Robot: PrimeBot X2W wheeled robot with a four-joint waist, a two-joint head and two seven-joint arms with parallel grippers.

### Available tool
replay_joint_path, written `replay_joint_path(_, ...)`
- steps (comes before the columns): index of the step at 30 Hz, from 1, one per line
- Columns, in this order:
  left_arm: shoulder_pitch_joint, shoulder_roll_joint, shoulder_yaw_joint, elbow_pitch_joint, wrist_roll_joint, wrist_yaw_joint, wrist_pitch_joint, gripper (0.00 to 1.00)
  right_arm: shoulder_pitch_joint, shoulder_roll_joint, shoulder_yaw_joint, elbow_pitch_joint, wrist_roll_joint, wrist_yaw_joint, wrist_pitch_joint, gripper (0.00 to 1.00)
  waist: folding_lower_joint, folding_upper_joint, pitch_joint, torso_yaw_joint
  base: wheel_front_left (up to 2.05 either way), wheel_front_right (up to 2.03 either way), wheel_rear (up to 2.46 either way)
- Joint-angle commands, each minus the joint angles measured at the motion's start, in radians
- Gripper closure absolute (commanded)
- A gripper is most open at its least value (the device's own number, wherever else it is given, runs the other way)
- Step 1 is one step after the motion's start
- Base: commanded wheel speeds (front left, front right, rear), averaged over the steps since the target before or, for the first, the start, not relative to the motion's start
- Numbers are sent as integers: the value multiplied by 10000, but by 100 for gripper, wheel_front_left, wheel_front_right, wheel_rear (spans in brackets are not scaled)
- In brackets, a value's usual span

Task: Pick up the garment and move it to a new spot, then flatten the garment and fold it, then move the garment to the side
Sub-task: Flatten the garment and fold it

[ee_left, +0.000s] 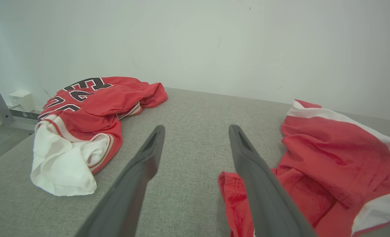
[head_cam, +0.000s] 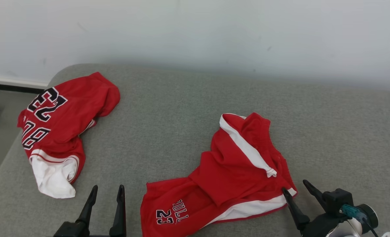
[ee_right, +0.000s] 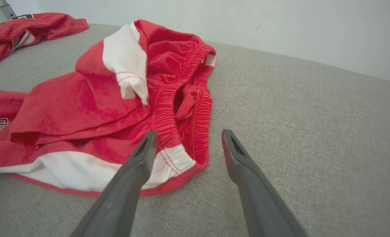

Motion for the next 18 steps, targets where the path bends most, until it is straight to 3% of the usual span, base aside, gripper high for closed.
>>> replay_joint_path(1, -138, -11, -38, 17, -48, -11, -34, 0, -232, -61, 197, 379, 97, -22, 35, 0, -1, 0, 188, 307, 0, 0, 0)
replay_joint_path(4, -202, -12, -152, 25, -160, -10, -34, 0, -676, -16, 642, 1087, 412, -22, 68, 0, -1, 0, 311, 480, 0, 0, 0)
replay_joint_path(6, -284, -15, -227, 22, -221, -1, -34, 0, -903, -21, 916, 1551, 597, -22, 190, 100, -1, 0, 381, 540, 0, 0, 0)
replay_joint_path(11, -265, -15, -321, -22, -297, 131, -34, 0, -1486, -182, 1041, 2148, 1088, -22, -159, 100, -1, 0, 455, 403, 0, 0, 0)
replay_joint_path(18, -194, -12, -398, -12, -390, 215, -34, 0, -1383, -694, 424, 2237, 1575, -22, -412, 100, -1, 0, 365, -309, 0, 0, 0)
